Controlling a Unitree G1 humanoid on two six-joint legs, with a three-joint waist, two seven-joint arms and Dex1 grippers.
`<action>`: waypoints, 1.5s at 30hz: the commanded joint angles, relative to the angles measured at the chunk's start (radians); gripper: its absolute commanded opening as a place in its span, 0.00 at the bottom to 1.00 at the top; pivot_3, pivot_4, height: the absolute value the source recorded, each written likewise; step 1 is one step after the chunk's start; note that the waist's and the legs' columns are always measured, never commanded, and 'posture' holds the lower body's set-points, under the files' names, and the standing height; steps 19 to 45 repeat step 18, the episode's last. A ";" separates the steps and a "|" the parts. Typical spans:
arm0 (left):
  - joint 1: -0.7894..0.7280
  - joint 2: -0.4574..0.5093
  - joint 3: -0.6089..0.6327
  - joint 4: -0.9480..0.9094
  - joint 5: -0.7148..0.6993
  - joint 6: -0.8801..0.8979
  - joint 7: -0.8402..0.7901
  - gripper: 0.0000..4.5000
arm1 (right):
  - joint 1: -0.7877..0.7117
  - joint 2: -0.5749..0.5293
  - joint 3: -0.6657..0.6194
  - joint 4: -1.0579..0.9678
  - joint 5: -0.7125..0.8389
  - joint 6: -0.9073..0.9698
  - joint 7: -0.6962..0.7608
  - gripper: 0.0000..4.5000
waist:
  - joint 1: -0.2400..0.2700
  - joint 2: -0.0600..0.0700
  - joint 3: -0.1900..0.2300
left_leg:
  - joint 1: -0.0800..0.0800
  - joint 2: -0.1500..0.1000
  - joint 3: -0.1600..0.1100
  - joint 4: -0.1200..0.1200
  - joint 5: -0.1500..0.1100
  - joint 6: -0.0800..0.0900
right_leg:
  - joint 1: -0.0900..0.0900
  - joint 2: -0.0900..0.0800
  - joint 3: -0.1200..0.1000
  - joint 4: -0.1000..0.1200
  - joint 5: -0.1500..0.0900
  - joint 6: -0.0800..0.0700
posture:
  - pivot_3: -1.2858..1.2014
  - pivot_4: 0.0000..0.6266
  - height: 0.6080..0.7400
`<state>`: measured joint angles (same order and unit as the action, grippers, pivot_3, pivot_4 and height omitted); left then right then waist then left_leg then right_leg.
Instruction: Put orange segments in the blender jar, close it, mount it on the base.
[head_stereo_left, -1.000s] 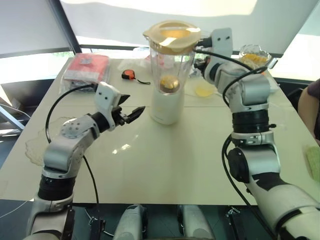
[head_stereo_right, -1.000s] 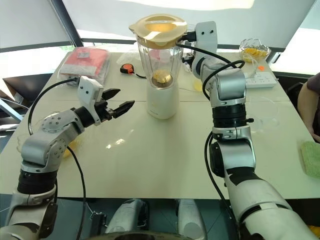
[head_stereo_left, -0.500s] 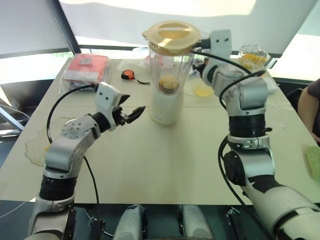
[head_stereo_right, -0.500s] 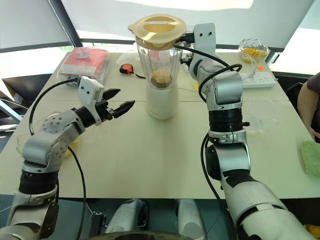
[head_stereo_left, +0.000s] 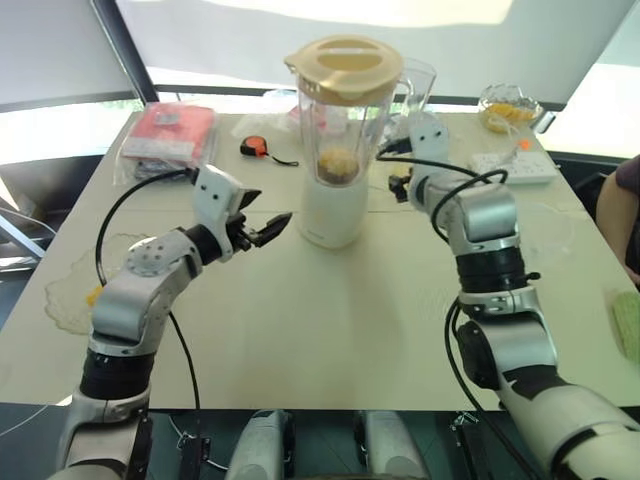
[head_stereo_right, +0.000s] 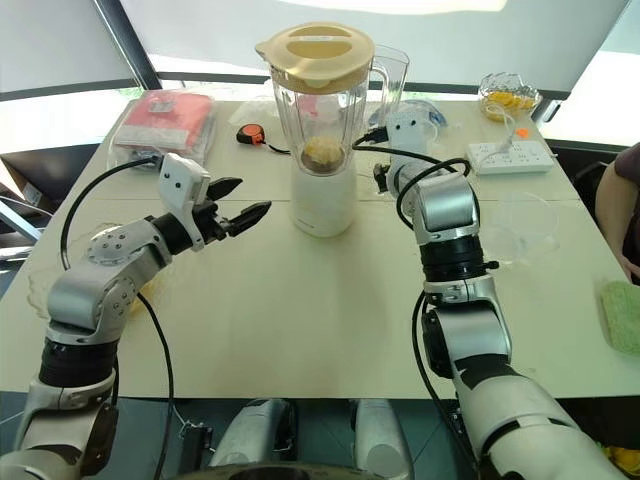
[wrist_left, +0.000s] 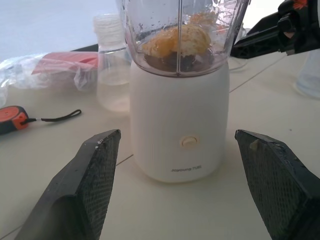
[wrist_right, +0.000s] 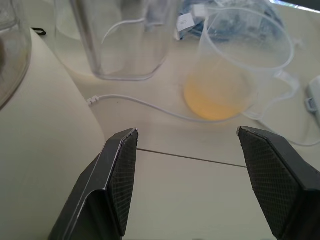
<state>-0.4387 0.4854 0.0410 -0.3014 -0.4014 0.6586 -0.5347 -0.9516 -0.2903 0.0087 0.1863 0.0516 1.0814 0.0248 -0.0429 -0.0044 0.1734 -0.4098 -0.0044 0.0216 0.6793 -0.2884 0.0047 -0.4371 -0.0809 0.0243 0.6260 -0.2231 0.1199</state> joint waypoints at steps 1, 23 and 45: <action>-0.015 0.000 0.016 -0.018 -0.001 -0.025 0.001 0.85 | 0.090 -0.064 0.056 -0.137 -0.027 -0.051 0.065 0.72 | 0.000 0.000 0.000 | 0.000 0.000 0.000 0.000 0.000 0.000 | 0.000 0.000 0.000 -0.001 0.000 0.000 | 0.52 0.24 1.00; 0.309 0.082 0.041 -0.234 -0.177 0.076 -0.121 0.85 | 0.989 -0.256 -0.351 -0.762 0.324 -0.422 0.548 0.72 | 0.025 -0.002 0.001 | 0.003 0.002 0.000 0.000 -0.002 0.002 | 0.009 0.001 -0.001 -0.011 -0.002 -0.004 | 0.52 0.24 1.00; 0.309 0.082 0.041 -0.234 -0.177 0.076 -0.121 0.85 | 0.989 -0.256 -0.351 -0.762 0.324 -0.422 0.548 0.72 | 0.025 -0.002 0.001 | 0.003 0.002 0.000 0.000 -0.002 0.002 | 0.009 0.001 -0.001 -0.011 -0.002 -0.004 | 0.52 0.24 1.00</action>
